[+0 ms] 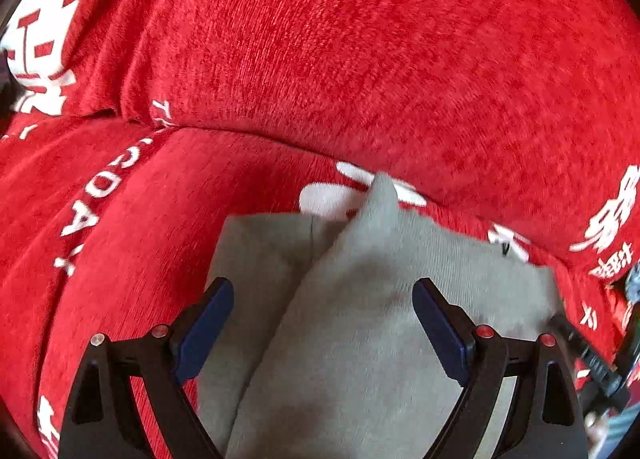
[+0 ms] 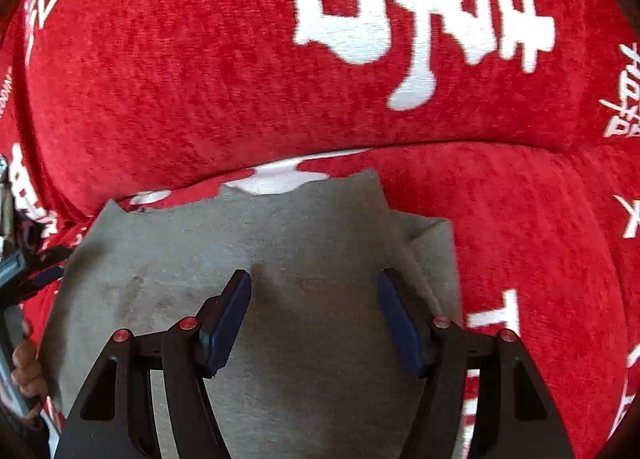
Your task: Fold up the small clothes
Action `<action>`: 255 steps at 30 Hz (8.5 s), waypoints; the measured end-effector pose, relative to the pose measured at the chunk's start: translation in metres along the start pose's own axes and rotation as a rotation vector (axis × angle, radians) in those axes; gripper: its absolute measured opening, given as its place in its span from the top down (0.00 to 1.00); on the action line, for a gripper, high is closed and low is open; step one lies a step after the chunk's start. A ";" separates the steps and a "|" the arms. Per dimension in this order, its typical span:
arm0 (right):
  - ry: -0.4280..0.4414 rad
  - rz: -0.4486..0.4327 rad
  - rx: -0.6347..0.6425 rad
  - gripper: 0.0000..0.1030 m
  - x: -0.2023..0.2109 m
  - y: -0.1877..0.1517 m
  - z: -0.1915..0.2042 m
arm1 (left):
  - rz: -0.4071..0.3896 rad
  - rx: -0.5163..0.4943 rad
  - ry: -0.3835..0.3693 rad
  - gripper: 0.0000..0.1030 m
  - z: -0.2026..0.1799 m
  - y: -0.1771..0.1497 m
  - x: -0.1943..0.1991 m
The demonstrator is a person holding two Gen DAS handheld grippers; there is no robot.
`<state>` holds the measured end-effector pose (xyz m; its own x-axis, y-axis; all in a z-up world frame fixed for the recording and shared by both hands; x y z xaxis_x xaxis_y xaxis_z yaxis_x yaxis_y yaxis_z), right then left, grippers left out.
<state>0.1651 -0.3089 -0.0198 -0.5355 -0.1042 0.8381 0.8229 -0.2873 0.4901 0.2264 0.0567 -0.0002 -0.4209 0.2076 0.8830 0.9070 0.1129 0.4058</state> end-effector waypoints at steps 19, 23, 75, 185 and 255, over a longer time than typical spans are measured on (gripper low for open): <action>-0.082 -0.067 0.122 0.31 0.091 -0.094 0.006 | -0.090 -0.203 0.143 0.11 -0.013 -0.106 0.056; -0.065 -0.084 0.219 0.31 0.097 -0.120 0.041 | -0.098 -0.186 0.100 0.11 -0.017 -0.125 0.066; 0.160 0.387 0.277 0.23 -0.083 -0.027 0.323 | -0.077 0.177 -0.377 0.74 0.064 -0.121 0.040; 0.551 0.199 -0.100 0.80 0.004 0.017 -0.078 | -0.073 -0.711 0.189 0.82 -0.322 -0.229 0.031; 0.283 0.111 0.035 0.95 0.098 -0.124 -0.068 | -0.012 -0.315 0.224 0.17 -0.109 -0.187 0.038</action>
<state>-0.0027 -0.3482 -0.0145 -0.4698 -0.3951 0.7894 0.8826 -0.2274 0.4114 0.0428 -0.0624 -0.0172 -0.4491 -0.0135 0.8934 0.8772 -0.1968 0.4380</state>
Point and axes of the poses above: each gripper's, at about its wrist camera, not at the fingertips, and x roughly against the way its jaws point, z to its left, y to its top, the point moved 4 cm from there along -x, roughly the way its jaws point
